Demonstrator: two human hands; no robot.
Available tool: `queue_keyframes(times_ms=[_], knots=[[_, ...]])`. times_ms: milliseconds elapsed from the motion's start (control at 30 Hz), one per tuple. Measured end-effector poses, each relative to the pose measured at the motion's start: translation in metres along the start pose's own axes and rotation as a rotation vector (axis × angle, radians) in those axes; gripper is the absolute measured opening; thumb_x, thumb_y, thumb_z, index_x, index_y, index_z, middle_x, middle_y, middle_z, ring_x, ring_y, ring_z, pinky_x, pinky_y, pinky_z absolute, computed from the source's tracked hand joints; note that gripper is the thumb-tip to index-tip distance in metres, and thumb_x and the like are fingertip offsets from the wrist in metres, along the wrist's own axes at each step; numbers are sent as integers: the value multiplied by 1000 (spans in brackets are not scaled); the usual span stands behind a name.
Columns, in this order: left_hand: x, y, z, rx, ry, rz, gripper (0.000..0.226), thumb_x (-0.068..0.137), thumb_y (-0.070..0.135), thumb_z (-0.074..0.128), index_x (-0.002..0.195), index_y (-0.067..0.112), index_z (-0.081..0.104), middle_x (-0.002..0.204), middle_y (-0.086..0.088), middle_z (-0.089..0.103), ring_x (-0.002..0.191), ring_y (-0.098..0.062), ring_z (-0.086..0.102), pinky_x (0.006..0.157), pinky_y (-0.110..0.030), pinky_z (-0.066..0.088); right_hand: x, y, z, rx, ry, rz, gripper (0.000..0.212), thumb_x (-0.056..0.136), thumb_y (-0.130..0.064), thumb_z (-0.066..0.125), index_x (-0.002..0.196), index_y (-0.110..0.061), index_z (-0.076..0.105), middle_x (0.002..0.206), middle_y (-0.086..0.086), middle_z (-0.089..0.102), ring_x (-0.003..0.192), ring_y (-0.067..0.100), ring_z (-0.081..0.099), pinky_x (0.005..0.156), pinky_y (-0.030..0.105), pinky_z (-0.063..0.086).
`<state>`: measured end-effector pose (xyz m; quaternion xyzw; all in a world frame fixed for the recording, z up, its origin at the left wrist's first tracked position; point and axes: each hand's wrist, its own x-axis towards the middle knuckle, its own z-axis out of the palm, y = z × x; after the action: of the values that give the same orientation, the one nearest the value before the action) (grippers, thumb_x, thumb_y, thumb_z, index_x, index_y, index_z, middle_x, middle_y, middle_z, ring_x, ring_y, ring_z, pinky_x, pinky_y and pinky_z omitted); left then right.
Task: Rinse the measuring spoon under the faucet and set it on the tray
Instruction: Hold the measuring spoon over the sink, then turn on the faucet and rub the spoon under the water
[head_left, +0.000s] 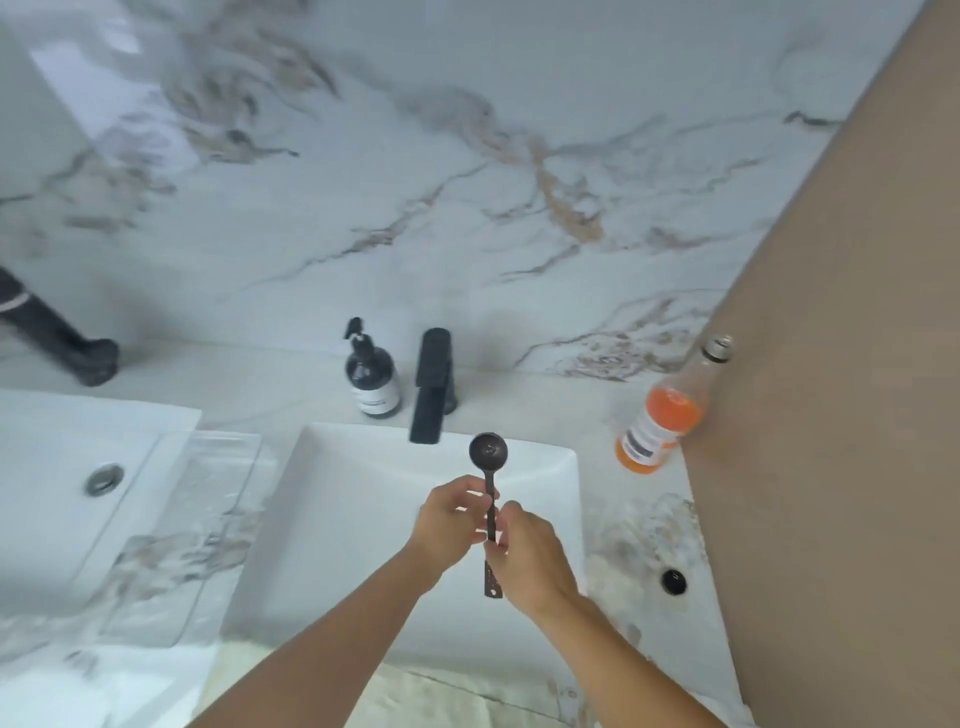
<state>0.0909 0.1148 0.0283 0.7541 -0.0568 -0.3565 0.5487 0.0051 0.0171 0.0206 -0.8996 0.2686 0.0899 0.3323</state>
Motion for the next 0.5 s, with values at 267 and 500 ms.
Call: queue_keyframes(times_ms=[267,500], knots=[[-9,-33,-52,69,68,-17,22,92,3,49,87,7,70,80,-5,64,71,-19,59,85,-44,58,66,-57,-54,49,126,102,26,83,-11,56,107,-12,68,114,14,71,103,34,67,91,39,55],[5,-66,-79,166,41,-61,28,91,13,49,73,31,62,60,21,65,60,-7,62,79,-42,62,108,-156,-84,766,47,197,33,90,-3,55,123,-2,55,93,9,63,66,26,68,49,29,58]])
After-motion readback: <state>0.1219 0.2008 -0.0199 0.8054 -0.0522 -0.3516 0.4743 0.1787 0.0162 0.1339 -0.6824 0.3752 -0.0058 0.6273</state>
